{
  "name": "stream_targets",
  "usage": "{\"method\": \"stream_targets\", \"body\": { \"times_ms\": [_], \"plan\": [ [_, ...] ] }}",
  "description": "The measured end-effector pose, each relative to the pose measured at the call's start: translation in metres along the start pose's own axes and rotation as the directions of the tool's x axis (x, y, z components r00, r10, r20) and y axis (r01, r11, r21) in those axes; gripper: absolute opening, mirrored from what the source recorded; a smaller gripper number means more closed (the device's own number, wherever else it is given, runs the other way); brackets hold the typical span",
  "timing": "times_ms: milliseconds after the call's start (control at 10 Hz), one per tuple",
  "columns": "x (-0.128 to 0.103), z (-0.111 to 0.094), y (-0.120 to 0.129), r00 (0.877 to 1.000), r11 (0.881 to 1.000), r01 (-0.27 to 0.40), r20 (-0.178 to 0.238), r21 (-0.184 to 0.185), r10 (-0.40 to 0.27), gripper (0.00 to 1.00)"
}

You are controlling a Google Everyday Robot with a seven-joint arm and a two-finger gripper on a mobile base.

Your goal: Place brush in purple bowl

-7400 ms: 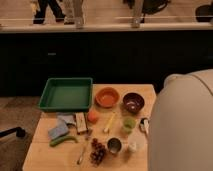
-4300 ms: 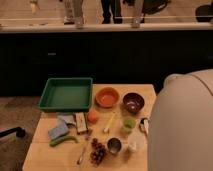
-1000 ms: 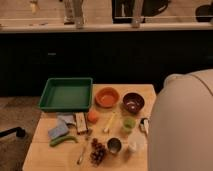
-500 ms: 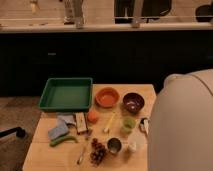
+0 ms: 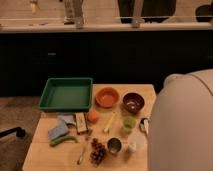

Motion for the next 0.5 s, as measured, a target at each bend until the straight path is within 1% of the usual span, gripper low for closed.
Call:
{"method": "stream_targets", "body": {
  "times_ms": [100, 200, 300, 500],
  "plan": [
    [-0.0012, 0.0008, 0.0002, 1.0, 1.0, -0.028, 0.015, -0.005, 0.028, 0.8],
    [0.0015, 0.0012, -0.002, 0.996, 0.997, -0.082, 0.031, -0.013, 0.083, 0.8],
    [0.0025, 0.0013, -0.004, 0.99, 0.991, -0.133, 0.041, -0.021, 0.134, 0.8],
    [0.0037, 0.0012, -0.0074, 0.977, 0.979, -0.202, 0.055, -0.036, 0.204, 0.8]
  ]
}}
